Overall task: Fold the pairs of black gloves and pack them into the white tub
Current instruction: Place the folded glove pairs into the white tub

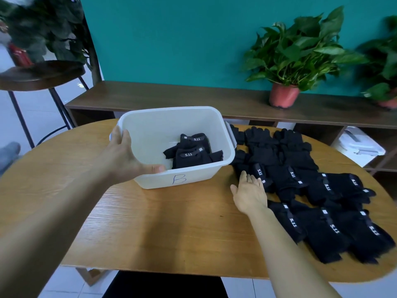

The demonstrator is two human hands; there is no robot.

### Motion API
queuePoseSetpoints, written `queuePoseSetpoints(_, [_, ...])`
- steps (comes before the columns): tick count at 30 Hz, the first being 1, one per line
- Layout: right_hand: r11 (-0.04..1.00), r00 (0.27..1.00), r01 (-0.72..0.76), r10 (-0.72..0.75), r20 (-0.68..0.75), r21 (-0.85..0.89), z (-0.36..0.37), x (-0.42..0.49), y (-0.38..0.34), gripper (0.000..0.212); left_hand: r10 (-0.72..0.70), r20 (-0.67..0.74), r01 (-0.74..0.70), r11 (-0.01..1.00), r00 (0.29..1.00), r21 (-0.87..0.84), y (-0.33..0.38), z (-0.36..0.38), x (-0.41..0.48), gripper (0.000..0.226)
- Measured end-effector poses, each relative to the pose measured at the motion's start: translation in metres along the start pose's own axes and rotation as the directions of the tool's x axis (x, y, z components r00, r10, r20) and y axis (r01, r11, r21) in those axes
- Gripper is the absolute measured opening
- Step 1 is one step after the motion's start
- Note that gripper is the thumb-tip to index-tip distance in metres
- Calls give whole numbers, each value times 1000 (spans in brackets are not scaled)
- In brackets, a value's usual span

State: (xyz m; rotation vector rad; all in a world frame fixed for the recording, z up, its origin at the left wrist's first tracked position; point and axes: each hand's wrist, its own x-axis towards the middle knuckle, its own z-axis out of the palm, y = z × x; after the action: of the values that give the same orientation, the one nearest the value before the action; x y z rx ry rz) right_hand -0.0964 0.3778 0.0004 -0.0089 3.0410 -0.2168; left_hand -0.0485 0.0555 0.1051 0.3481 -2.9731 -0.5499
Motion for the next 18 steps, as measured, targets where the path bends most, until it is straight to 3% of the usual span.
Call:
queuePoseSetpoints(10, [968, 974, 223, -215, -74, 119, -7, -40, -6, 49, 3, 11, -2, 1000, 1000, -22, 5, -2, 0, 169])
queuePoseSetpoints(18, [846, 951, 294, -305, -50, 444, 7, -56, -5, 36, -7, 24, 9, 998, 1000, -61, 6, -2, -3, 171])
